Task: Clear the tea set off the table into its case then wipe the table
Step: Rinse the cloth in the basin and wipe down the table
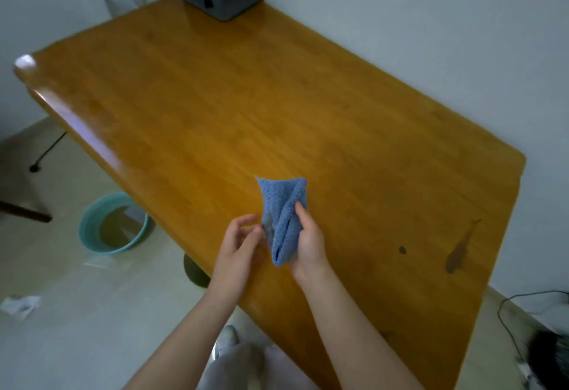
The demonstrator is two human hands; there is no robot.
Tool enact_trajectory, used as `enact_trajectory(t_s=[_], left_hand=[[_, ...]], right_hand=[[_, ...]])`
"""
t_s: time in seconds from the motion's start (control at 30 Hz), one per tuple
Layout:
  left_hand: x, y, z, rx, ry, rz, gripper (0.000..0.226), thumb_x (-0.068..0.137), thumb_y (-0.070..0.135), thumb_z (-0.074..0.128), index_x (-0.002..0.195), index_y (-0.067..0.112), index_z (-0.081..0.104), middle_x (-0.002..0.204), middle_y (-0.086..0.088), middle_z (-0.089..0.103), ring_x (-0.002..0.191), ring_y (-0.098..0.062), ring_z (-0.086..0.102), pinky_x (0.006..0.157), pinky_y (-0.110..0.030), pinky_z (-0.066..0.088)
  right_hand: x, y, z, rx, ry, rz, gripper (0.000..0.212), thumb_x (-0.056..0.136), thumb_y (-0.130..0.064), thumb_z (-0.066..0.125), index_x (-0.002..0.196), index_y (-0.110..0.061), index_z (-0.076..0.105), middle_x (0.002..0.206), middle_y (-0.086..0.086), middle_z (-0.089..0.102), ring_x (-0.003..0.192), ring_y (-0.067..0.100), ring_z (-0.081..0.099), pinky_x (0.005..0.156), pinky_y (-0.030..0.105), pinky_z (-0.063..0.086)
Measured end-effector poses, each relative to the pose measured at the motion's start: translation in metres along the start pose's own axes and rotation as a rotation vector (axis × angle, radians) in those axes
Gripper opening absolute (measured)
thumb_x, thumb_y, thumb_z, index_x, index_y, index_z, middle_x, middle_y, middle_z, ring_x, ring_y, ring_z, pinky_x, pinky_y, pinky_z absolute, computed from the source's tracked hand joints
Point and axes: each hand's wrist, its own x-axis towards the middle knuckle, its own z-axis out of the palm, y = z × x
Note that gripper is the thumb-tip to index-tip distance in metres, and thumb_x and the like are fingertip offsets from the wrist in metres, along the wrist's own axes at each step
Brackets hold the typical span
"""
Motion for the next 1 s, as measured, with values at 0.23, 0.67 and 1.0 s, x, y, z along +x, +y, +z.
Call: enact_trajectory(t_s=[0.23,0.67,1.0], left_hand=[[-0.024,0.015,0.027,0.089,-0.134,0.083,0.021,0.086,0.023,0.070,0.099,0.011,0.059,0.097,0.001,0.064,0.082,-0.001,0.061,0.069,-0.019,0.051],[-0.004,0.036,0.023,-0.742,-0.175,-0.363,0.037,0.100,0.028,0.042,0.136,0.017,0.046,0.130,-0.012,0.060,0.097,-0.027,0.065,0.085,-0.046,0.052],[0.010,0.071,0.009,-0.809,-0.343,-0.197,0.047,0.093,0.016,0.043,0.138,0.006,0.047,0.134,-0.017,0.057,0.123,-0.034,0.055,0.109,-0.052,0.035]], right_hand=[[-0.043,-0.023,0.005,0.175,0.086,-0.083,0.040,0.102,-0.034,0.039,0.130,-0.008,0.052,0.084,0.006,0.065,0.072,0.015,0.067,0.060,0.028,0.054],[-0.072,-0.042,-0.016,0.424,0.006,-0.227,0.036,0.095,-0.021,0.036,0.118,-0.016,0.063,0.124,0.012,0.063,0.110,0.028,0.057,0.089,0.042,0.043],[-0.095,-0.028,-0.043,-0.217,0.134,-0.197,0.034,0.095,-0.040,0.051,0.126,-0.027,0.057,0.131,0.000,0.059,0.119,0.013,0.055,0.102,0.038,0.041]])
